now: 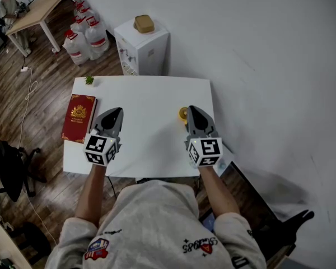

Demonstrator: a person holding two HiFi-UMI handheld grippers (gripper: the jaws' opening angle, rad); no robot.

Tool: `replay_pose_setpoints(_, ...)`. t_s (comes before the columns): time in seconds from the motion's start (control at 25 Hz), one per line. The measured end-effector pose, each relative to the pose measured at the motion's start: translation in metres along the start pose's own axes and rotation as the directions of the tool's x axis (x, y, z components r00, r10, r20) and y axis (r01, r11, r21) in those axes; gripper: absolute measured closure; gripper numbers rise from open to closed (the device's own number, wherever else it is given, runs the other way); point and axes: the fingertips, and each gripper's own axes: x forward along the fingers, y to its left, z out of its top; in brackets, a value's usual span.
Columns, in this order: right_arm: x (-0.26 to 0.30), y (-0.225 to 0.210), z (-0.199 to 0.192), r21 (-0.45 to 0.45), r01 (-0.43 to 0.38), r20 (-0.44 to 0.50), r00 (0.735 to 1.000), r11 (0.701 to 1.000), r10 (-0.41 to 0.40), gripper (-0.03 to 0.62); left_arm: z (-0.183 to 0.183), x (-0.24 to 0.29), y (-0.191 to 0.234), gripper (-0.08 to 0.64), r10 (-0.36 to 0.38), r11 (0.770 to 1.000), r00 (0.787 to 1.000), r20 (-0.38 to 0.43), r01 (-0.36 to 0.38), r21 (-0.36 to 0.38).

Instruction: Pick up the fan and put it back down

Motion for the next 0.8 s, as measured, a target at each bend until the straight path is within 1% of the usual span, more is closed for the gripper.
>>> replay_pose_setpoints(0.48, -0.006, -0.007, 0.006, 0.021, -0.011, 0.020, 1.000, 1.000, 0.010, 0.591, -0.008, 0.005, -0.010, 0.557, -0.001, 1.000, 1.000, -0.013, 0.001, -0.011)
replay_pose_setpoints(0.8, -0.007, -0.012, 0.004, 0.031, -0.014, 0.014, 1.000, 0.999, 0.013, 0.591, -0.014, 0.006, -0.011, 0.557, 0.002, 1.000, 1.000, -0.027, -0.002, -0.025)
